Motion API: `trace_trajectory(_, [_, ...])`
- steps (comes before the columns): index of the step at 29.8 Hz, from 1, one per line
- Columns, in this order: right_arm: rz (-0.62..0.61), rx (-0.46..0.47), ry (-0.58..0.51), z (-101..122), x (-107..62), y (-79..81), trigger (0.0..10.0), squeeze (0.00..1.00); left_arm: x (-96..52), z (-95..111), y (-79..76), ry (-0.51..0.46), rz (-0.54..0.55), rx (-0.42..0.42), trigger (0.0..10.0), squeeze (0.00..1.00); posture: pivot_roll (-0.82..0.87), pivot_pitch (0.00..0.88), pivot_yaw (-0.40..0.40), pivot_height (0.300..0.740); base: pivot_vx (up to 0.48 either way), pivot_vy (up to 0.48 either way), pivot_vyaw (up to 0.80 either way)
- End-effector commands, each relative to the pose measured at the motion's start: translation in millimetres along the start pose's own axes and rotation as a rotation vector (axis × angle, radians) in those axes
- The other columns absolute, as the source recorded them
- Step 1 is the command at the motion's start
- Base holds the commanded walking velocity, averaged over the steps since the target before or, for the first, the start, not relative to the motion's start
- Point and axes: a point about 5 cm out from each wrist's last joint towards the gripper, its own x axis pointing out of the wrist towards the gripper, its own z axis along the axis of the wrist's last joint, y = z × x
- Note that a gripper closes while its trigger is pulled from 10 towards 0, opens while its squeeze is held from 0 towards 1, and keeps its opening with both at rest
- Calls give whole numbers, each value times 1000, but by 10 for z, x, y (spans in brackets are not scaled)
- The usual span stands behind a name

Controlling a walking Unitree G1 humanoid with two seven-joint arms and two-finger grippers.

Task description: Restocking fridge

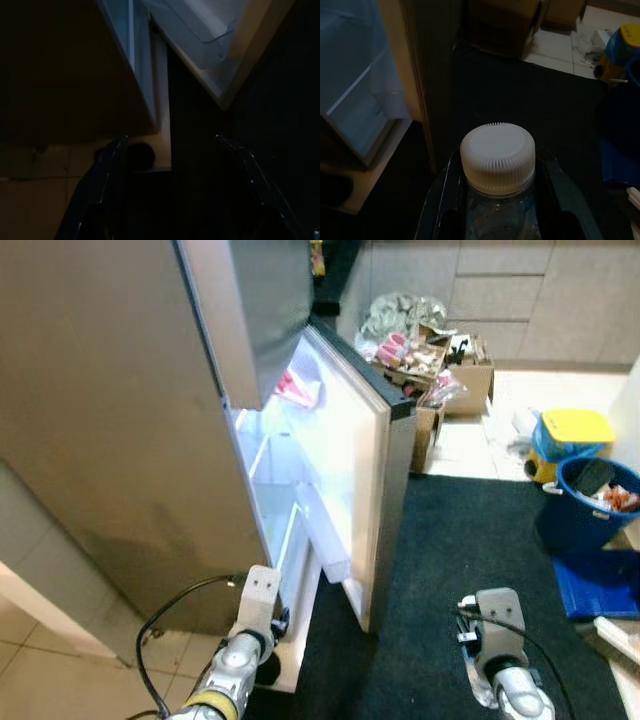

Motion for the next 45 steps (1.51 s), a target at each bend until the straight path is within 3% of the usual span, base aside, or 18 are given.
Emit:
trace_trajectory(1, [-10, -1, -20, 37, 10, -33, 10000, 0, 0, -13, 20, 13, 12, -12, 10000, 0, -67, 0, 16, 740, 330, 0, 0])
trace_trajectory(18, [-11, -2, -20, 37, 10, -34, 10000, 0, 1, -14, 19, 15, 14, -6, 10000, 0, -68, 0, 16, 740, 349, 0, 0])
trace_trajectory(25, [-10, -2, -19, 35, 9, -31, 10000, 0, 0, -13, 20, 13, 14, -7, 10000, 0, -67, 0, 16, 740, 313, -306, 0])
trace_trajectory(35, [47, -45, -39, 79, 27, 53, 10000, 0, -6, -24, 29, 13, 19, -13, 10000, 0, -69, 0, 18, 740, 0, -90, 0])
trace_trajectory(40, [183, -131, -36, 82, 26, 235, 10000, 0, -8, -31, 31, 14, 21, -15, 10000, 0, -67, 0, 15, 740, 0, 0, 0])
trace_trajectory(42, [351, -210, 5, 27, -4, 399, 10000, 0, -10, -38, 29, 16, 20, -14, 10000, 0, -66, 0, 15, 740, 0, 0, 0])
trace_trajectory(44, [376, -225, 13, 17, -10, 420, 10000, 0, -11, -40, 29, 17, 20, -14, 10000, 0, -66, 0, 15, 740, 0, 0, 0])
trace_trajectory(45, [498, -305, 45, -32, -48, 496, 10000, 0, -14, -52, 26, 21, 20, -11, 10000, 0, -66, 0, 12, 740, 0, 0, 0])
